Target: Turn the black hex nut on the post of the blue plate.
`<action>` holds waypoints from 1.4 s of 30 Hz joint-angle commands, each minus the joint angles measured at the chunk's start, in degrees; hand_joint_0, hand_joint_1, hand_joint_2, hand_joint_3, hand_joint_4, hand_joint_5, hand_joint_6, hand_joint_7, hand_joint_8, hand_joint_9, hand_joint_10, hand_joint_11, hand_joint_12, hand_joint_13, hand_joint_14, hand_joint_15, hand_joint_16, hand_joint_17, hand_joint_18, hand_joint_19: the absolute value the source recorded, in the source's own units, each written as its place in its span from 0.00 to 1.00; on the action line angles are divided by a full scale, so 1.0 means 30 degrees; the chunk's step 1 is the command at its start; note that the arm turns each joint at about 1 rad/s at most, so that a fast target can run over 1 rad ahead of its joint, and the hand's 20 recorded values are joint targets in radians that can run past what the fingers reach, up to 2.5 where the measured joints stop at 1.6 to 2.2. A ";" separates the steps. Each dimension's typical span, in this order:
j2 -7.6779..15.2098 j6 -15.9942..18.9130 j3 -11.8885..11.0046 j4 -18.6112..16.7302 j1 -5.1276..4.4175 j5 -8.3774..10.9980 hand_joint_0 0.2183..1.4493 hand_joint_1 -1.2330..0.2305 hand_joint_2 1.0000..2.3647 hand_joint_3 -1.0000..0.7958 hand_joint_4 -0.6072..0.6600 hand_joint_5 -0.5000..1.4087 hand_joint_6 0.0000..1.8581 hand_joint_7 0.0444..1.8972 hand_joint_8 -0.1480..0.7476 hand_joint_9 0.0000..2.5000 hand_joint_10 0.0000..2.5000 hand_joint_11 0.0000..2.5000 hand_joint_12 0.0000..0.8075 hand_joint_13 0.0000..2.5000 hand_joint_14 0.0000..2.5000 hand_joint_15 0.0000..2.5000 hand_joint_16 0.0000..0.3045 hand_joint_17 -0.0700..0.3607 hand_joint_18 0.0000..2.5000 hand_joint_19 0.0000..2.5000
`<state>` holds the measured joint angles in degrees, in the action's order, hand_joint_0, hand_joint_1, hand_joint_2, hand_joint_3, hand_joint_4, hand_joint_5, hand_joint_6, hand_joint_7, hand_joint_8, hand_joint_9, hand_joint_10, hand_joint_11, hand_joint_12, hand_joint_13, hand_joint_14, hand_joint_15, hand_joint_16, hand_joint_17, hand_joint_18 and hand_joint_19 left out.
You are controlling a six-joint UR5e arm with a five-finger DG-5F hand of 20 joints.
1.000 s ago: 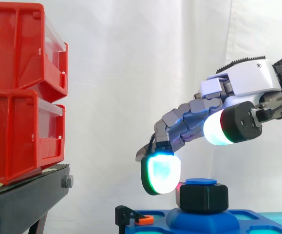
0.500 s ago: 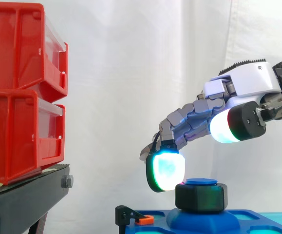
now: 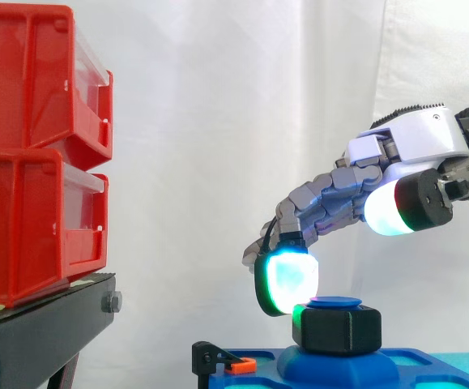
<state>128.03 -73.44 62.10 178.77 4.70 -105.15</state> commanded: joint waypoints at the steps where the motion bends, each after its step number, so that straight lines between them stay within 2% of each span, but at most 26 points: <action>1: 0.0009 0.0018 -0.0193 0.0030 0.0044 -0.0106 0.17 0.63 0.00 0.28 0.66 0.16 0.27 0.56 0.46 0.13 0.00 0.02 0.47 0.09 0.00 0.01 0.20 0.48 0.00 0.00; 9: 0.0009 -0.0041 -0.1013 0.1113 -0.0043 -0.0047 0.17 0.63 0.00 0.28 0.66 0.16 0.27 0.56 0.46 0.13 0.00 0.02 0.47 0.09 0.00 0.01 0.20 0.48 0.00 0.00; 16: 0.0009 -0.0012 -0.1130 0.1055 -0.0190 0.0041 0.17 0.62 0.00 0.28 0.66 0.16 0.27 0.54 0.46 0.13 0.00 0.02 0.47 0.09 0.00 0.01 0.20 0.48 0.00 0.00; 18: 0.0009 -0.0041 -0.1101 0.0821 -0.0395 0.0656 0.17 0.61 0.00 0.28 0.65 0.16 0.27 0.53 0.46 0.13 0.00 0.02 0.47 0.09 0.00 0.01 0.20 0.48 0.00 0.00; 20: 0.0009 -0.0041 -0.1101 0.0791 -0.0512 0.0949 0.17 0.59 0.00 0.28 0.65 0.16 0.27 0.53 0.46 0.13 0.00 0.02 0.47 0.09 0.00 0.01 0.20 0.48 0.00 0.00; 21: 0.0009 -0.0041 -0.0984 0.0762 -0.0717 0.1359 0.17 0.59 0.00 0.28 0.65 0.16 0.27 0.53 0.46 0.13 0.00 0.02 0.47 0.09 0.00 0.01 0.20 0.48 0.00 0.00; 22: 0.0009 -0.0041 -0.0984 0.0762 -0.0717 0.1359 0.17 0.58 0.00 0.28 0.65 0.16 0.27 0.53 0.46 0.13 0.00 0.02 0.47 0.09 0.00 0.01 0.20 0.48 0.00 0.00; 25: 0.0009 -0.0041 -0.0896 0.0703 -0.1069 0.1828 0.16 0.57 0.00 0.28 0.65 0.16 0.27 0.52 0.46 0.13 0.00 0.02 0.47 0.09 0.00 0.01 0.20 0.48 0.00 0.00; 27: 0.0009 -0.0041 -0.0808 0.0674 -0.1157 0.2033 0.16 0.57 0.00 0.28 0.65 0.16 0.27 0.53 0.46 0.13 0.00 0.02 0.47 0.09 0.00 0.01 0.20 0.48 0.00 0.00; 30: 0.0009 0.0018 -0.0573 0.0176 -0.1626 0.2414 0.16 0.57 0.00 0.28 0.65 0.16 0.27 0.52 0.46 0.13 0.00 0.02 0.48 0.09 0.00 0.01 0.20 0.48 0.00 0.00; 32: 0.0009 0.0018 -0.0486 0.0030 -0.1772 0.2590 0.16 0.57 0.00 0.28 0.65 0.16 0.27 0.52 0.46 0.13 0.00 0.02 0.47 0.09 0.00 0.01 0.20 0.48 0.00 0.00; 33: 0.0009 0.0018 -0.0251 -0.0176 -0.2006 0.2970 0.16 0.57 0.00 0.28 0.65 0.16 0.27 0.52 0.46 0.13 0.00 0.02 0.47 0.09 0.00 0.01 0.20 0.48 0.00 0.00; 38: 0.0009 0.0076 0.0012 -0.0293 -0.2387 0.3586 0.16 0.58 0.00 0.28 0.66 0.16 0.27 0.52 0.46 0.13 0.00 0.02 0.47 0.09 0.00 0.01 0.20 0.48 0.00 0.00; 39: 0.0009 0.0076 0.0012 -0.0293 -0.2592 0.3791 0.16 0.58 0.00 0.28 0.65 0.16 0.27 0.52 0.46 0.13 0.00 0.02 0.48 0.09 0.00 0.01 0.20 0.48 0.00 0.00; 42: 0.0009 0.0076 0.0012 -0.0263 -0.2680 0.3820 0.16 0.58 0.00 0.28 0.65 0.16 0.27 0.52 0.46 0.13 0.00 0.02 0.48 0.09 0.00 0.01 0.20 0.48 0.00 0.00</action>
<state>128.07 -73.23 62.05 177.96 -2.74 -94.26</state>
